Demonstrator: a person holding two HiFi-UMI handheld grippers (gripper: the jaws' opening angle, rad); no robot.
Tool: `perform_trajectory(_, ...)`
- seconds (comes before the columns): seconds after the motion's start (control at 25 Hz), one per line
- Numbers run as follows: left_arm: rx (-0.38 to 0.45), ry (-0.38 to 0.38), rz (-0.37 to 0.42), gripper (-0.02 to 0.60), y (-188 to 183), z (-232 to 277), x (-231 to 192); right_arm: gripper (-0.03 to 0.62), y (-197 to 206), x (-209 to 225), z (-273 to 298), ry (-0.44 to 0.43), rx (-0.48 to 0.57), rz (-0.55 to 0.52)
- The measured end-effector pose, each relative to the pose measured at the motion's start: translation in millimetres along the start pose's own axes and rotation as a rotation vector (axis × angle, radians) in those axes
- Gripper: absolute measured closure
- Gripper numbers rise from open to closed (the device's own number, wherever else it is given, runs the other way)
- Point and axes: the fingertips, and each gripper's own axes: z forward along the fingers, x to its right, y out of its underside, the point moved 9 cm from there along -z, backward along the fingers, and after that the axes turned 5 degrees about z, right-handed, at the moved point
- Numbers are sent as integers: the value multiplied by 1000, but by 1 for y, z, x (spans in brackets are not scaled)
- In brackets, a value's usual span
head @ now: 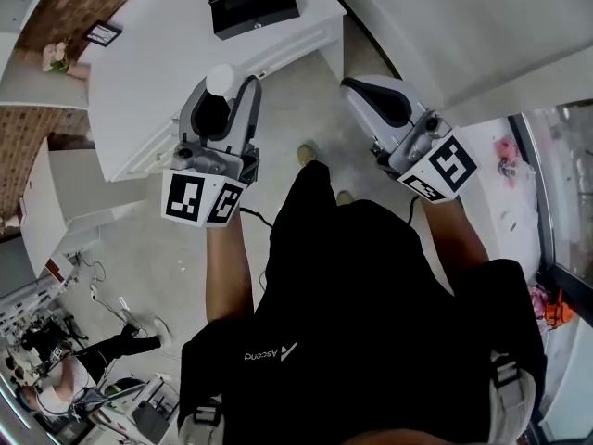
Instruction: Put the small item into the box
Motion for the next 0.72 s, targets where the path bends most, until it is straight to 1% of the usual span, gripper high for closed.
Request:
perform_trajectory(0.28, -25, 14, -33, 410, 23, 43, -48, 592, 8, 41, 36, 35, -29, -7)
perform_trajectory(0.52, -71, 43, -53, 410, 49, 85, -108, 592, 15, 85, 96, 66, -61, -28)
perform_trajectory(0.72, -135, 85, -53, 410, 69, 121, -157, 592, 21, 121, 148, 104, -82, -44)
